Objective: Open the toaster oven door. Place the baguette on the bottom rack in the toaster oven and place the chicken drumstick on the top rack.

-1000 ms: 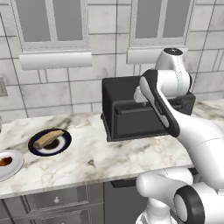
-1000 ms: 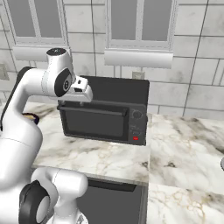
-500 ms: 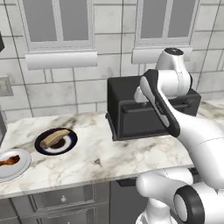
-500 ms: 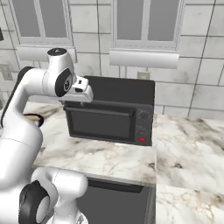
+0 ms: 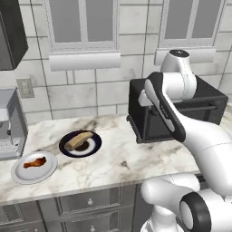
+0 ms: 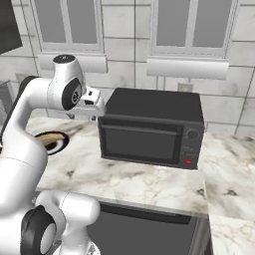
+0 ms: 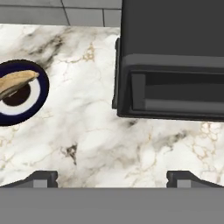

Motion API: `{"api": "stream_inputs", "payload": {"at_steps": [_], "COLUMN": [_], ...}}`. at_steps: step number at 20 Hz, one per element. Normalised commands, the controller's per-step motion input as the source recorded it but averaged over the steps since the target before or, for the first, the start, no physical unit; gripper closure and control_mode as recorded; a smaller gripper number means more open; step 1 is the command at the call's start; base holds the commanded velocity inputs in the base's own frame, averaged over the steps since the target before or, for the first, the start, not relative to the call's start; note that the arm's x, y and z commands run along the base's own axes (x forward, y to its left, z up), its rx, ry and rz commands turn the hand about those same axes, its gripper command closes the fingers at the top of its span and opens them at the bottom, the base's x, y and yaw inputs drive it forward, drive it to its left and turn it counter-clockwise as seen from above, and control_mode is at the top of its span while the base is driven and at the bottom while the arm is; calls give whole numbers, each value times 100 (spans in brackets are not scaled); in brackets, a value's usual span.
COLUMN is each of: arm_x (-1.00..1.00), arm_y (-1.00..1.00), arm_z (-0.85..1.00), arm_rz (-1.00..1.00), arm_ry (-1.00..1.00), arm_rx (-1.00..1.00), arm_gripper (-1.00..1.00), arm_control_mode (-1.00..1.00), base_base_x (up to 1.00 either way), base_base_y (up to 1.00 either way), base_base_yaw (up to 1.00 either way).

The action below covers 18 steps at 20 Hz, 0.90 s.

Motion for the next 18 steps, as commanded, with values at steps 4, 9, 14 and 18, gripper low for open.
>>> {"api": "stream_inputs", "payload": {"at_steps": [4, 9, 14, 18], "arm_x": [0, 0, 0, 0], "arm_y": [0, 0, 0, 0], "arm_z": [0, 0, 0, 0], "arm_rz": [0, 0, 0, 0], "arm_ry": [0, 0, 0, 0], "arm_rx": [0, 0, 0, 0], "arm_gripper": [-100, -100, -100, -100], "arm_control_mode": [100, 100, 100, 100], "base_base_x": [0, 0, 0, 0], "base_base_y": [57, 51, 38, 24], "base_base_yaw": [0, 0, 0, 0]}}
